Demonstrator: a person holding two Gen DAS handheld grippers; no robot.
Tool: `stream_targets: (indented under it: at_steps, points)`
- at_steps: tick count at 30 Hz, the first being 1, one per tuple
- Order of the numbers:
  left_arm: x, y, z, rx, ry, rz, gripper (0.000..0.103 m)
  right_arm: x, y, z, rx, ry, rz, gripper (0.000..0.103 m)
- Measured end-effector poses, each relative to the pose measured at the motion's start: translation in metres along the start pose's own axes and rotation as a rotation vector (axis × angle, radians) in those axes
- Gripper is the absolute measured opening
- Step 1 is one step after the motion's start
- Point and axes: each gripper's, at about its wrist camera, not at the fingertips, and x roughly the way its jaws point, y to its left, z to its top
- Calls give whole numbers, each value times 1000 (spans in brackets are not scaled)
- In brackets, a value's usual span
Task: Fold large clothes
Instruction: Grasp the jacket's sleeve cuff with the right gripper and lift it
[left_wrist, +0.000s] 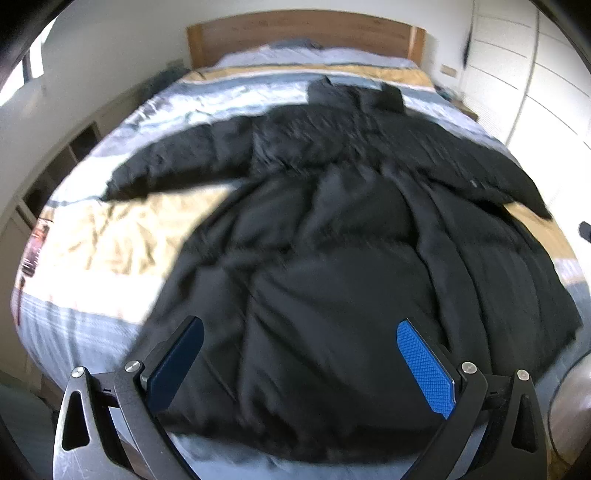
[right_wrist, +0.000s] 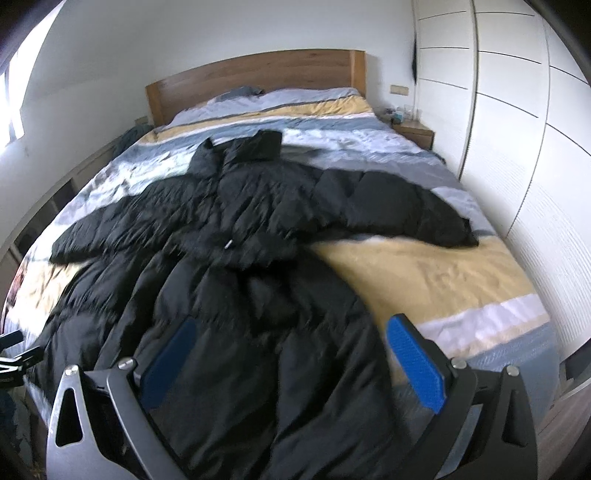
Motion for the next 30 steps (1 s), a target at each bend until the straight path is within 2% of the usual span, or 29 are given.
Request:
stream_targets:
  at_steps: [3,7,12,16,19,24,30]
  points:
    - [-10,13,30,-21,-82,66,102,11,-22,32,42,-22,-15,103]
    - [-26,27,69,-50,-189,73,102,26,-55,77,103,-63,-37,103]
    - [-19,30,100,-65,-192,24,102,71,-115,110,251,-50,-59,103]
    - [-2,27,116,-81,-169,19,103,120,-165,105,375,24,-91,103]
    - [13,25,121,-104,-141,-3,102,155,-202,89,475,79,-100,103]
    - [44,22,125,-134,-96,6,102,199,-256,62,640,144,-87,103]
    - [75,14,123,-144,-39,13,102,236,-305,40,866,153,-4,103]
